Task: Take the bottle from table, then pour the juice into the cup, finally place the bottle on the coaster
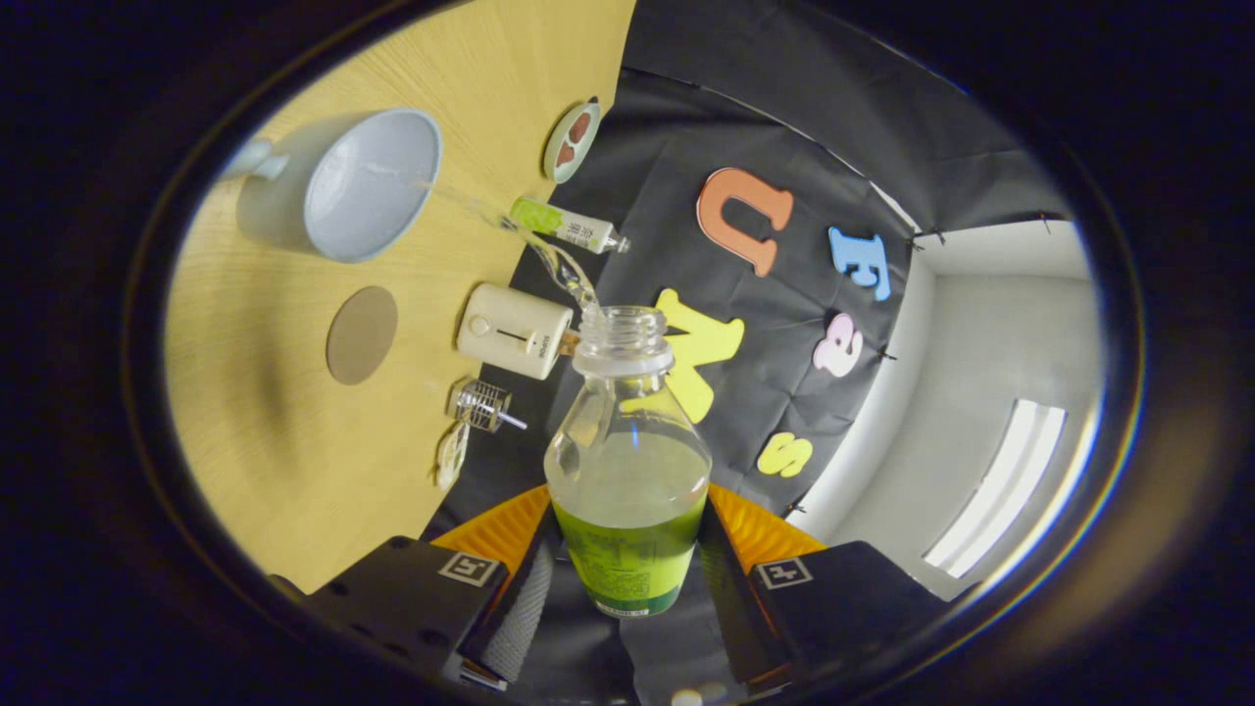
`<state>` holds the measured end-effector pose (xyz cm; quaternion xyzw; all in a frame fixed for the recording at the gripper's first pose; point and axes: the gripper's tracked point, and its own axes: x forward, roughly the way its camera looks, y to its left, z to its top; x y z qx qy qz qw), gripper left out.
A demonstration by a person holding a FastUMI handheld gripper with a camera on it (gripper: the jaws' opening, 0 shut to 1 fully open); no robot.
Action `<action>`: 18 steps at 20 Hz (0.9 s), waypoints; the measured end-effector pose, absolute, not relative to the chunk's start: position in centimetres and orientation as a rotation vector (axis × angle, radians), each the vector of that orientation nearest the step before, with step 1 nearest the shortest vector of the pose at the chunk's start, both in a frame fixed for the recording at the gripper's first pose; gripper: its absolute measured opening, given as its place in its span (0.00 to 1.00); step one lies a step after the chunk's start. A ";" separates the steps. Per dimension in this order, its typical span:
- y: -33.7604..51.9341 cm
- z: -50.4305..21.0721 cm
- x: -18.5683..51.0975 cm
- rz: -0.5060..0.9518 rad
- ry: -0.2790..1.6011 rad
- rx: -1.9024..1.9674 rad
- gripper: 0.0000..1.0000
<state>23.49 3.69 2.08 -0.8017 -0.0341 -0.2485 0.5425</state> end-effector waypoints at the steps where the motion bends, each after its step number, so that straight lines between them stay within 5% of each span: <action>1: 3.9 2.3 23.4 -0.594 -0.096 -1.905 0.80; 18: 3.7 5.4 22.8 -0.685 -0.150 -1.956 0.80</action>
